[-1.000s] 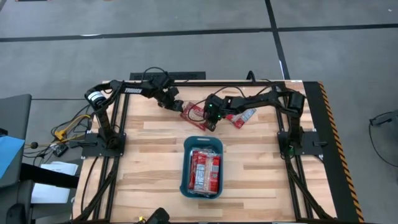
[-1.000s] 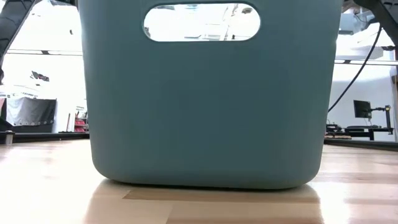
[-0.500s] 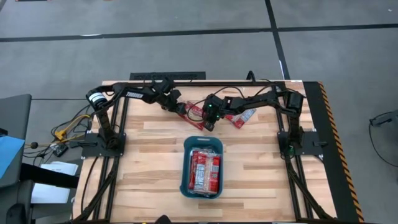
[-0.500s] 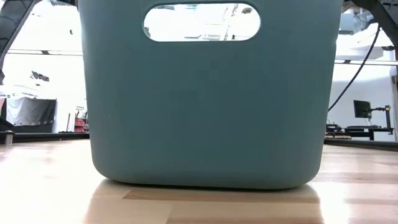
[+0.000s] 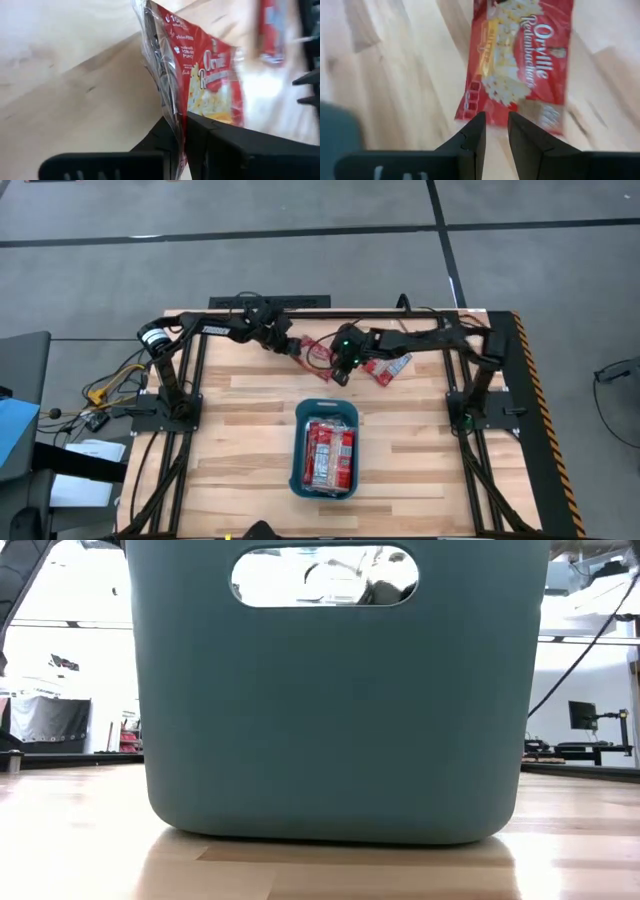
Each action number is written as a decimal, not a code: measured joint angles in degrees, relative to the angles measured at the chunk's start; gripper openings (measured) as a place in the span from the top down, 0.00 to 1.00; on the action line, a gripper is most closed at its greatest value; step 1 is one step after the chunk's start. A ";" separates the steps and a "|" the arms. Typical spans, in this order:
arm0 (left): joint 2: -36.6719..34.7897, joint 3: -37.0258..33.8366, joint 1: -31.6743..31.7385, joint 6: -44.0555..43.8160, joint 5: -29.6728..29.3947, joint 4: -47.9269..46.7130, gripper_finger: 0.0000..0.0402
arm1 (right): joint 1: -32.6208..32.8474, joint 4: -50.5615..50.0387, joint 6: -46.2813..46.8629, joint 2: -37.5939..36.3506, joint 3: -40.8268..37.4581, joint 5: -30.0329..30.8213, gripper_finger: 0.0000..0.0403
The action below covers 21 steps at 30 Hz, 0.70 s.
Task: Sort popcorn bags into baskets
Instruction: Put the red popcorn pack into the blue container
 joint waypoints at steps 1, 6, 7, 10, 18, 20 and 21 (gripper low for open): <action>-0.75 0.92 0.17 0.14 0.65 -1.67 0.99 | 0.00 -1.74 0.00 -2.12 0.00 0.50 0.74; -7.56 5.84 0.27 5.93 -2.17 -12.63 0.99 | 0.66 -12.35 -0.43 -14.04 0.00 7.39 0.74; -9.26 7.20 0.25 7.11 -3.47 -14.71 0.99 | 0.83 -14.14 -0.44 -16.36 0.00 9.26 0.74; -14.38 10.53 -0.01 9.68 -5.43 -20.03 0.99 | 0.87 -19.76 -0.48 -23.38 0.04 14.09 0.74; -27.37 17.57 -6.92 13.22 2.52 -32.19 1.00 | 0.26 -29.38 0.31 -38.43 0.09 23.90 0.74; -29.48 18.27 -10.42 13.21 3.73 -34.85 1.00 | 0.26 -30.31 1.01 -40.65 0.09 24.00 0.74; -30.09 18.36 -12.57 13.10 3.93 -35.90 1.00 | 0.26 -30.63 1.27 -41.44 0.09 24.02 0.74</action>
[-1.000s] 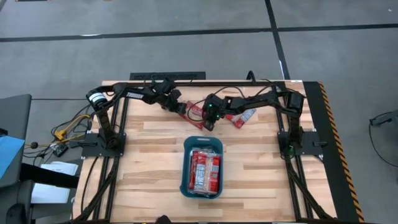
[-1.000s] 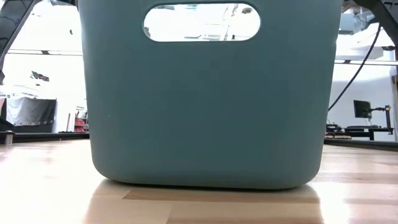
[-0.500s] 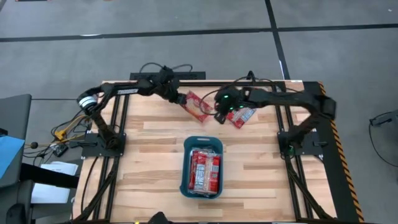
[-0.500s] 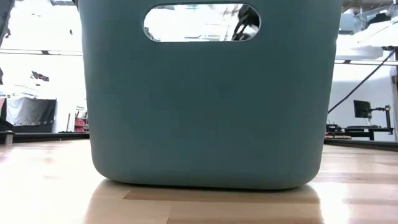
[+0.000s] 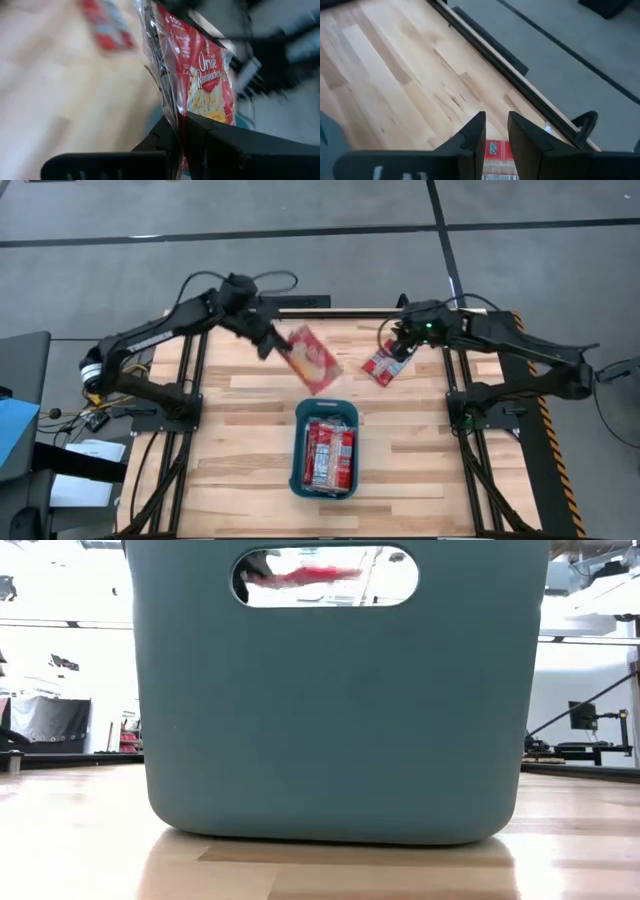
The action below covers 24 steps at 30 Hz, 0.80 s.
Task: Sort popcorn bags into baskets
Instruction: Put the red popcorn pack into the blue container
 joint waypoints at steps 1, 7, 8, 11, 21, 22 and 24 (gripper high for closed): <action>-0.33 0.11 -2.42 -0.21 0.28 -0.73 1.00 | 0.00 0.23 0.25 -0.77 0.00 -0.02 0.74; 2.21 0.15 -16.14 -2.61 -0.91 -1.12 1.00 | 0.03 -0.78 0.42 -2.22 0.00 -0.22 0.73; 3.28 0.15 -18.11 -3.02 -0.99 -0.43 1.00 | 0.11 -0.71 0.50 -2.10 0.00 -0.22 0.73; 6.61 0.13 -22.77 -4.15 -0.88 2.52 1.00 | 0.41 -1.59 1.66 -1.33 0.00 -0.26 0.73; 20.07 6.73 -28.36 -4.01 -0.85 1.83 0.99 | 2.01 -2.79 1.48 1.26 -0.02 -0.31 0.73; 21.21 8.05 -28.49 -3.34 -0.80 0.91 0.98 | 2.08 -2.72 1.46 1.21 -0.02 -0.29 0.73; 23.43 10.84 -28.62 -1.46 -0.84 -1.88 0.98 | 2.12 -2.81 1.46 1.22 -0.02 -0.32 0.73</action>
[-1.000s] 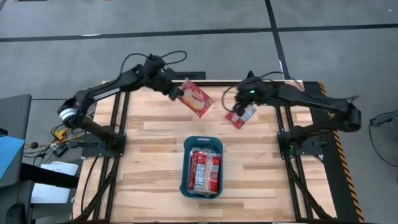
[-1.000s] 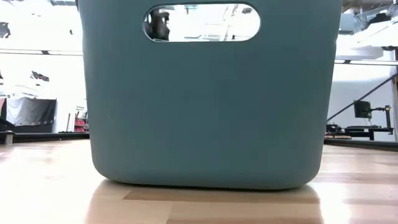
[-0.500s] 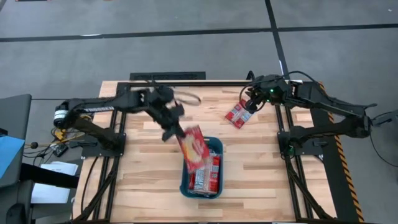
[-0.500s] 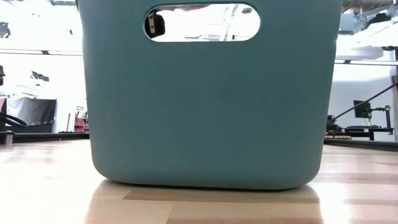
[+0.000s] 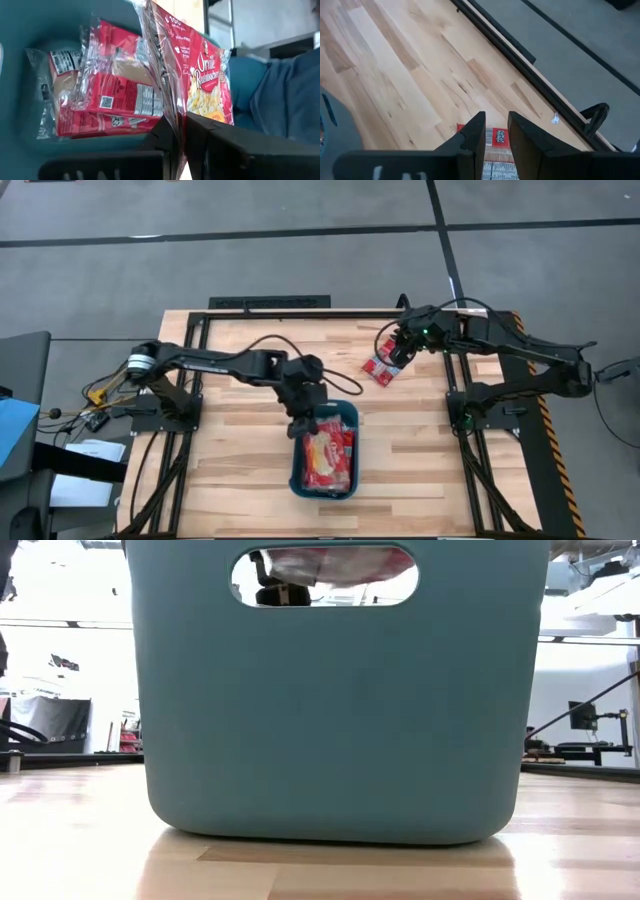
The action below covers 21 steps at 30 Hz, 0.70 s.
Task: Sort popcorn bags into baskets
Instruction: Put the red popcorn pack into the blue container
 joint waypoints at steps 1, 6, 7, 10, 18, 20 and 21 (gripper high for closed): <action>1.14 1.35 -0.02 0.79 -0.01 -1.37 0.99 | -0.02 -0.11 0.00 -0.09 0.00 0.00 0.73; 6.08 6.83 -0.03 2.80 -0.42 -4.87 0.99 | -0.02 -0.88 -0.06 -0.17 0.00 0.03 0.73; 6.82 7.37 -0.03 2.84 -0.51 -4.82 0.99 | -0.02 -0.88 -0.12 -0.18 0.00 0.03 0.73; 8.55 8.46 -0.05 3.52 -0.49 -5.26 0.97 | -0.02 -0.89 -0.16 -0.10 0.00 0.03 0.73; 9.72 8.00 -0.16 3.97 -0.40 -6.15 0.96 | -0.04 -1.02 -0.20 -0.10 0.00 0.03 0.73; 9.69 8.06 -0.45 4.63 -1.51 -4.68 0.95 | -0.04 -1.01 -0.20 -0.08 0.00 0.01 0.73; 9.67 8.06 -0.59 4.97 -2.33 -4.56 0.94 | -0.04 -1.01 -0.19 -0.08 0.00 0.03 0.73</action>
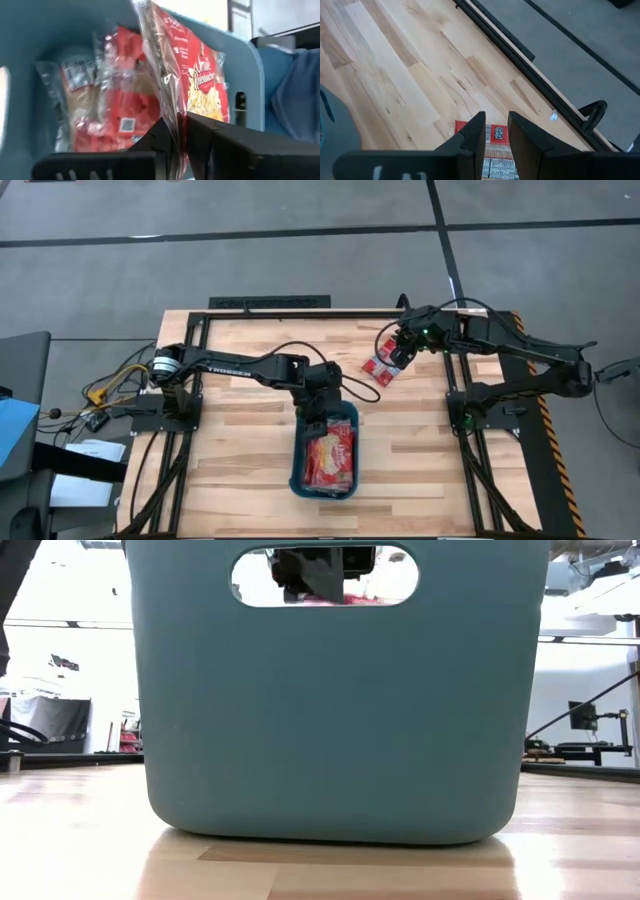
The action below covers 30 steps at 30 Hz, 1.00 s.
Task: Sort popcorn bags into baskets
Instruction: Put the red popcorn pack into the blue container
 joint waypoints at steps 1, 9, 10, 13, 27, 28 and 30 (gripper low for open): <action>0.00 0.00 -0.15 0.01 -0.70 -0.05 0.93 | 0.00 -0.01 0.02 0.00 0.00 0.00 0.73; -0.09 0.00 -1.04 2.45 -2.67 2.09 0.78 | 0.00 -0.02 0.04 0.00 0.00 0.00 0.74; -0.09 0.00 -1.05 2.77 -3.86 2.13 0.76 | 0.00 0.00 0.06 0.00 -0.02 0.00 0.73; -0.09 0.00 -0.73 3.14 -6.59 2.01 0.71 | 0.00 1.67 0.50 -0.04 -1.56 0.02 0.74; -0.38 10.18 6.00 9.04 -5.25 -9.90 0.58 | -2.88 17.43 11.41 0.84 -20.57 0.41 0.74; -0.62 10.93 6.61 9.40 -5.43 -10.66 0.58 | -3.72 18.80 12.85 1.58 -21.98 0.42 0.74; -1.71 12.52 8.07 11.06 -5.53 -12.34 0.59 | -5.81 20.21 15.52 2.94 -24.65 0.26 0.74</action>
